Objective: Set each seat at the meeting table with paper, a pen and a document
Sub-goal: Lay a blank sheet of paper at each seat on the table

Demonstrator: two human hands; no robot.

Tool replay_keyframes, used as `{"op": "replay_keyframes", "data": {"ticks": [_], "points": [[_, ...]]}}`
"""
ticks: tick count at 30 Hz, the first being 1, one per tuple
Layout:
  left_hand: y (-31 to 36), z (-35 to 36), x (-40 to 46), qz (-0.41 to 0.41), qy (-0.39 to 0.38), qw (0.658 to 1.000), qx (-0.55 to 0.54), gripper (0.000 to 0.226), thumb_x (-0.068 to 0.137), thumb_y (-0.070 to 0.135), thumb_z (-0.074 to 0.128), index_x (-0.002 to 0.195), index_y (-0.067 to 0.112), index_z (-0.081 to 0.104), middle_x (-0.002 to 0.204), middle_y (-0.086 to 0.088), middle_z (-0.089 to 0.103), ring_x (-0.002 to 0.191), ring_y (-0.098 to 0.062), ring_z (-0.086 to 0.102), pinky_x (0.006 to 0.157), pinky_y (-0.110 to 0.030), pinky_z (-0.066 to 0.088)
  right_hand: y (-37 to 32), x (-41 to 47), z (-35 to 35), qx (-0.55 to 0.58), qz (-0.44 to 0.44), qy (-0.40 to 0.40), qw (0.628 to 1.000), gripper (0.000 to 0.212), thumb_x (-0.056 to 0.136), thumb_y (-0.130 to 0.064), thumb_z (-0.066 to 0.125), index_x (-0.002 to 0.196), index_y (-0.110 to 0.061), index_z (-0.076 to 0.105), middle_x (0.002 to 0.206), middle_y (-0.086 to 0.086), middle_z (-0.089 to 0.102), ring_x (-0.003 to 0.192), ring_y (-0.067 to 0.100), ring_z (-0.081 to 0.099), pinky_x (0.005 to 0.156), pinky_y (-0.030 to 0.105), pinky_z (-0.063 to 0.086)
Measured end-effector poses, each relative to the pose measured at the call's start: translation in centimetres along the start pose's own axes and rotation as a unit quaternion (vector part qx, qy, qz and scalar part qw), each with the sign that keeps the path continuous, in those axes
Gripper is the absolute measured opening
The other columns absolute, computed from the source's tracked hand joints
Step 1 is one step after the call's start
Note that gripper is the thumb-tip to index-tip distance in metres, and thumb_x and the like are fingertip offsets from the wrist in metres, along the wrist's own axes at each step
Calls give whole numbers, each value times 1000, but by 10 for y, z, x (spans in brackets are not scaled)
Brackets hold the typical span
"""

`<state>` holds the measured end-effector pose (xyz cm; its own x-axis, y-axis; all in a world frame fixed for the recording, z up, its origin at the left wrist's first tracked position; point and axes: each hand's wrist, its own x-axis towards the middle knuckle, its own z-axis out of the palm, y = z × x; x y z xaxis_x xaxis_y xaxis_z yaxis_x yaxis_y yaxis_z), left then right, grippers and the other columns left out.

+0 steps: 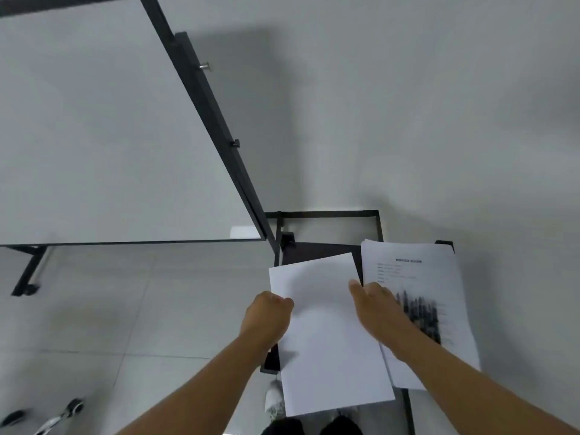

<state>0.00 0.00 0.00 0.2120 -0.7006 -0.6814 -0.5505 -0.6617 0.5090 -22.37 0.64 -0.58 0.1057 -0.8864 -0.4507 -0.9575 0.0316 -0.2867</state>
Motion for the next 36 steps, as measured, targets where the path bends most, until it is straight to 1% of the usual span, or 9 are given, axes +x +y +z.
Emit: {"op": "replay_keyframes", "data": {"ticks": [3,5,9,16,20,23,26,30,36], "points": [[-11,5,11,-9,38,999,9,25,93,16,57,70,17,46,69,0,46,60,-21,41,59,-31,37,1,7,8,81,77,-17,994,48,111,-15,35,159,-13,26,136,25,49,121,36,53,103,39,51],[-15,7,11,-25,49,998,0,8,94,24,60,100,20,64,94,1,65,74,-21,60,68,-31,50,-2,11,12,126,135,-27,982,44,112,-24,37,154,-11,33,136,25,49,121,38,52,103,44,52],[-27,8,21,-54,48,997,-13,59,92,31,65,147,15,51,128,-5,61,106,-29,70,92,-48,64,-1,18,19,165,167,-25,972,41,111,-21,33,152,-13,33,135,25,46,121,38,50,104,46,52],[-30,15,33,-90,-7,995,-41,6,92,10,60,91,11,54,77,-1,51,64,-20,48,57,-26,37,-4,31,24,261,249,-14,932,53,107,-49,37,128,-3,54,126,22,59,117,43,59,104,54,53],[-28,16,34,-114,-17,991,-72,34,85,-3,52,65,16,34,67,0,33,56,-18,29,51,-22,23,1,40,31,319,296,-24,900,65,92,-63,37,117,-7,58,116,16,64,103,34,63,84,41,54],[-29,19,38,-107,-19,992,-64,34,86,-4,52,65,17,36,69,0,36,54,-17,32,46,-18,24,-2,38,28,355,296,-25,886,52,83,-62,43,102,-14,48,103,8,57,95,29,55,76,38,45],[-30,19,33,-90,-3,994,-63,34,88,-6,51,66,16,38,67,1,39,53,-16,33,43,-17,24,-9,31,27,355,297,-47,885,30,103,-40,50,116,-15,40,118,12,51,115,32,52,88,40,45],[-33,25,22,-64,27,996,-53,16,88,2,52,75,11,50,76,-3,57,56,-18,43,50,-24,33,-16,24,34,328,271,-15,905,34,104,-18,49,135,-6,40,116,17,57,104,37,61,89,47,54],[-28,34,-5,-33,49,998,-6,20,97,11,56,114,20,49,116,-3,64,106,-29,65,93,-50,59,-22,14,31,345,231,5,910,23,104,-1,42,116,-18,30,102,11,50,90,28,55,67,35,46]]}}
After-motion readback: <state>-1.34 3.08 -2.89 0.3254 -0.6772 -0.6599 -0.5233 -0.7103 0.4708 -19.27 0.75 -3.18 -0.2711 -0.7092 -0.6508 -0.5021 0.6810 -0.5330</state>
